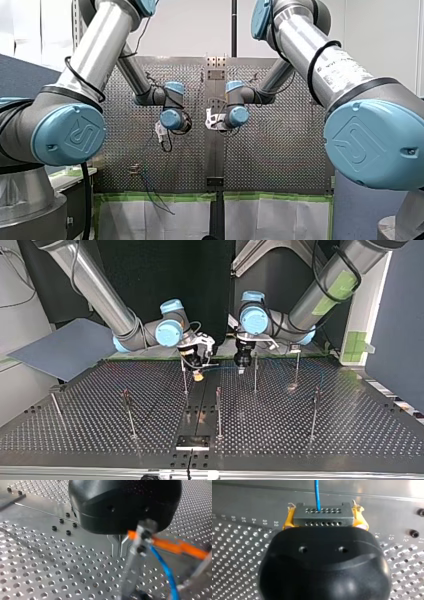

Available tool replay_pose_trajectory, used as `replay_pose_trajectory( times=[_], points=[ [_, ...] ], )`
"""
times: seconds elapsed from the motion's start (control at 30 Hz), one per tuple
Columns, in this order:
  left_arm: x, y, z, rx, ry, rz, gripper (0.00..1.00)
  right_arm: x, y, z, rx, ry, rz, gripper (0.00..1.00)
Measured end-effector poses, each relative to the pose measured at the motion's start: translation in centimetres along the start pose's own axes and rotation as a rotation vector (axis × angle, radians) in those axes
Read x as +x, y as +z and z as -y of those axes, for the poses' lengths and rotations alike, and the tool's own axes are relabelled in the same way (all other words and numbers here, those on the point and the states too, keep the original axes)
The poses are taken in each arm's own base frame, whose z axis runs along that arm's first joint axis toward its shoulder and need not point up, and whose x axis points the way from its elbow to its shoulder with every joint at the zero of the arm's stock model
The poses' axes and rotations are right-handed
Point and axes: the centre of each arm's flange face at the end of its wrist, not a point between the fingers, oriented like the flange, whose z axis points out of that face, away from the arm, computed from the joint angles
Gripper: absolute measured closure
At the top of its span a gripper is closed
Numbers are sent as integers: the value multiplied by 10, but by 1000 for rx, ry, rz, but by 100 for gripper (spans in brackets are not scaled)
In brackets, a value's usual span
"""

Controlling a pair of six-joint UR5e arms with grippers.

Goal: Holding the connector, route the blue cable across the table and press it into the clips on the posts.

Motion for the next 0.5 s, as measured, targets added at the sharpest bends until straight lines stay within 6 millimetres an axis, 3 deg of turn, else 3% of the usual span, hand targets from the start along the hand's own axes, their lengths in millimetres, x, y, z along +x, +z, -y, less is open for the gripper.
replay_pose_trajectory(
  times=[0.2,0.5],
  points=[
    [-21,-10,5,-22,-2,12,100,14,-1,-1,-3,-8,11,100],
    [-55,-29,12,-55,2,24,100,60,-16,-3,-9,31,-25,100]
  ],
)
